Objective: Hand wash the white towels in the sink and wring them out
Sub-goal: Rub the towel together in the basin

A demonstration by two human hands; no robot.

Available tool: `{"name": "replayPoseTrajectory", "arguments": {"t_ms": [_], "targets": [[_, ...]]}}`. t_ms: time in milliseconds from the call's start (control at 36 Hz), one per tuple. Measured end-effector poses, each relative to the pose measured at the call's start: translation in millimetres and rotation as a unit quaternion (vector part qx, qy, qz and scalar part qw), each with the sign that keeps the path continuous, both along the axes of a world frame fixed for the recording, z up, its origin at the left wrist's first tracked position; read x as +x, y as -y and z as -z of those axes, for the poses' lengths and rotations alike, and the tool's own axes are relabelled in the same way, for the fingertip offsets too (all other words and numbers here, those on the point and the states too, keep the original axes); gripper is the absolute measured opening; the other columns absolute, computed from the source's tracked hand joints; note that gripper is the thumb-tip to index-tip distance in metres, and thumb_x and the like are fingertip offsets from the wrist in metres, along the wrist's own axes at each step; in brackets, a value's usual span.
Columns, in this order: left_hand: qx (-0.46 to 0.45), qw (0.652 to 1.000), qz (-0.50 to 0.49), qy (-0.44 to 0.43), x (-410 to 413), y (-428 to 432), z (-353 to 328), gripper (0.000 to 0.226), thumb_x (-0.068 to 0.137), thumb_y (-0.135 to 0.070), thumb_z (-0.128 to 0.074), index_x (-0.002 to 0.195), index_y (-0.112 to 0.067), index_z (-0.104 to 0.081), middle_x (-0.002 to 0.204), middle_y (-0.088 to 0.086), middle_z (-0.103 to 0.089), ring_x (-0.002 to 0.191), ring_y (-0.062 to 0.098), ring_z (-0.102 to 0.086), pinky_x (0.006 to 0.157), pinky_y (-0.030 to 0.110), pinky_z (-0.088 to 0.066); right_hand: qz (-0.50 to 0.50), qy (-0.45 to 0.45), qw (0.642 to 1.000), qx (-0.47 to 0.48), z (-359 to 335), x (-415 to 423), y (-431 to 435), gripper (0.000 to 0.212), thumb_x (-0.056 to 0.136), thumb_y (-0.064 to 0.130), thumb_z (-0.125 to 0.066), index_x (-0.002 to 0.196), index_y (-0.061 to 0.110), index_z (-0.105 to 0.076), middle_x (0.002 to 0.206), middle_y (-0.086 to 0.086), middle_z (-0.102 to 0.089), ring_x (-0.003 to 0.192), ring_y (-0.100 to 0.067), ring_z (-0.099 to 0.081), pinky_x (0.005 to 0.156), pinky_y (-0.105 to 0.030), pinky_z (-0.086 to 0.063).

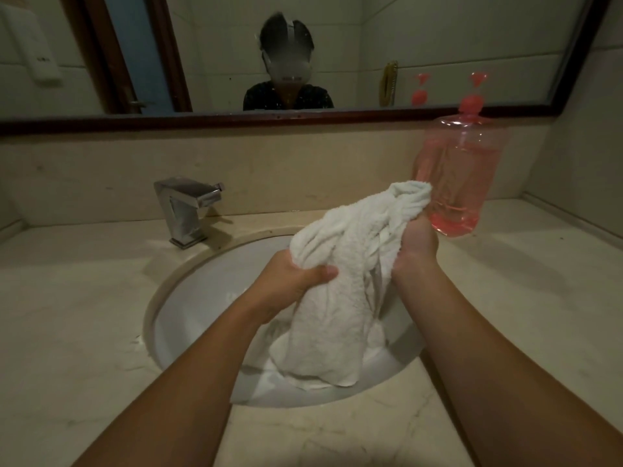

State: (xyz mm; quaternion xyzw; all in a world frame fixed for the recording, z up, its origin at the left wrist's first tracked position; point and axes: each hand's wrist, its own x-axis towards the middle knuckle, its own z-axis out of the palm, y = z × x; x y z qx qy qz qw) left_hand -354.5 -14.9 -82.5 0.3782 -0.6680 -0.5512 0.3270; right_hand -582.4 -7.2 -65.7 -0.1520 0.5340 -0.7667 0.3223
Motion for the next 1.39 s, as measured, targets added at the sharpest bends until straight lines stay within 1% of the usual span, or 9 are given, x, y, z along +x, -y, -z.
{"name": "replayPoseTrajectory", "arguments": {"t_ms": [111,222,333,639,833,1056,1222,1306,1389], "targets": [[-0.049,0.994,-0.085,-0.05,-1,10,2,0.041,0.087,-0.024,-0.086,0.125,-0.029,-0.072,0.116,-0.012,-0.078,0.105,0.004,-0.074,0.091,0.027,-0.059,-0.112,0.075,0.987,-0.09,0,14,-3,0.052,0.105,0.062,-0.052,0.126,0.019,-0.073,0.118,-0.007,-0.079,0.109,-0.028,-0.077,0.09,-0.04,-0.062],[-0.078,0.983,-0.148,-0.075,3,16,-4,0.032,0.092,-0.036,-0.081,0.122,-0.033,-0.071,0.117,-0.017,-0.073,0.108,0.001,-0.069,0.088,0.023,-0.055,-0.126,0.026,0.988,-0.08,31,-2,30,0.092,0.071,0.099,-0.059,0.147,0.047,-0.056,0.151,0.001,-0.062,0.138,-0.033,-0.061,0.111,-0.064,-0.047],[-0.055,0.966,-0.229,-0.104,7,23,-7,0.018,0.095,-0.041,-0.077,0.111,-0.035,-0.07,0.111,-0.014,-0.074,0.104,0.006,-0.069,0.093,0.034,-0.058,-0.162,-0.06,0.983,-0.063,3,35,-6,0.063,0.087,0.083,-0.055,0.137,0.044,-0.06,0.141,0.003,-0.067,0.127,-0.025,-0.068,0.106,-0.054,-0.055],[0.2,0.931,-0.208,-0.224,3,36,-5,0.117,0.04,-0.093,-0.083,0.133,-0.022,-0.069,0.121,0.011,-0.078,0.108,0.037,-0.076,0.095,0.06,-0.059,-0.276,-0.28,0.92,-0.004,7,88,-26,0.057,0.1,0.046,-0.071,0.149,0.036,-0.042,0.136,0.009,-0.064,0.121,-0.012,-0.066,0.105,-0.041,-0.057],[0.231,0.951,-0.149,-0.14,-8,17,-3,0.096,0.054,-0.083,-0.071,0.127,-0.021,-0.074,0.111,0.011,-0.08,0.101,0.034,-0.078,0.099,0.054,-0.059,-0.176,-0.271,0.946,0.03,4,92,-21,0.044,0.111,0.045,-0.051,0.149,0.03,-0.038,0.137,0.005,-0.06,0.121,-0.015,-0.062,0.101,-0.035,-0.053],[0.033,0.932,-0.341,-0.12,-26,4,-16,0.049,0.1,-0.068,-0.054,0.083,-0.024,-0.065,0.088,-0.004,-0.072,0.095,0.023,-0.071,0.081,0.031,-0.052,-0.216,-0.291,0.931,0.043,-4,128,-42,0.045,0.111,0.06,-0.033,0.148,0.034,-0.036,0.138,-0.003,-0.059,0.121,-0.023,-0.063,0.106,-0.048,-0.054],[-0.05,0.935,-0.339,-0.088,-10,9,-22,0.045,0.104,-0.057,-0.056,0.109,-0.015,-0.074,0.101,0.002,-0.077,0.097,0.019,-0.073,0.08,0.029,-0.052,-0.224,-0.319,0.921,0.022,-13,142,-41,0.024,0.113,0.054,-0.027,0.128,0.038,-0.038,0.137,-0.002,-0.053,0.118,-0.018,-0.057,0.098,-0.036,-0.046],[-0.082,0.956,-0.267,-0.085,-20,-8,-19,0.037,0.104,-0.05,-0.06,0.11,-0.017,-0.075,0.094,-0.006,-0.077,0.081,-0.003,-0.073,0.07,0.018,-0.056,-0.188,-0.271,0.942,0.057,-24,126,-25,0.035,0.114,0.052,-0.026,0.136,0.03,-0.041,0.142,-0.009,-0.058,0.124,-0.027,-0.061,0.108,-0.048,-0.05],[-0.113,0.954,-0.273,-0.055,-30,-9,-15,0.041,0.103,-0.052,-0.061,0.116,-0.016,-0.076,0.099,-0.005,-0.077,0.09,0.006,-0.074,0.079,0.023,-0.058,-0.182,-0.245,0.95,0.064,-20,121,-27,0.03,0.115,0.049,-0.026,0.131,0.03,-0.043,0.138,-0.006,-0.062,0.122,-0.026,-0.063,0.109,-0.049,-0.052]]}}
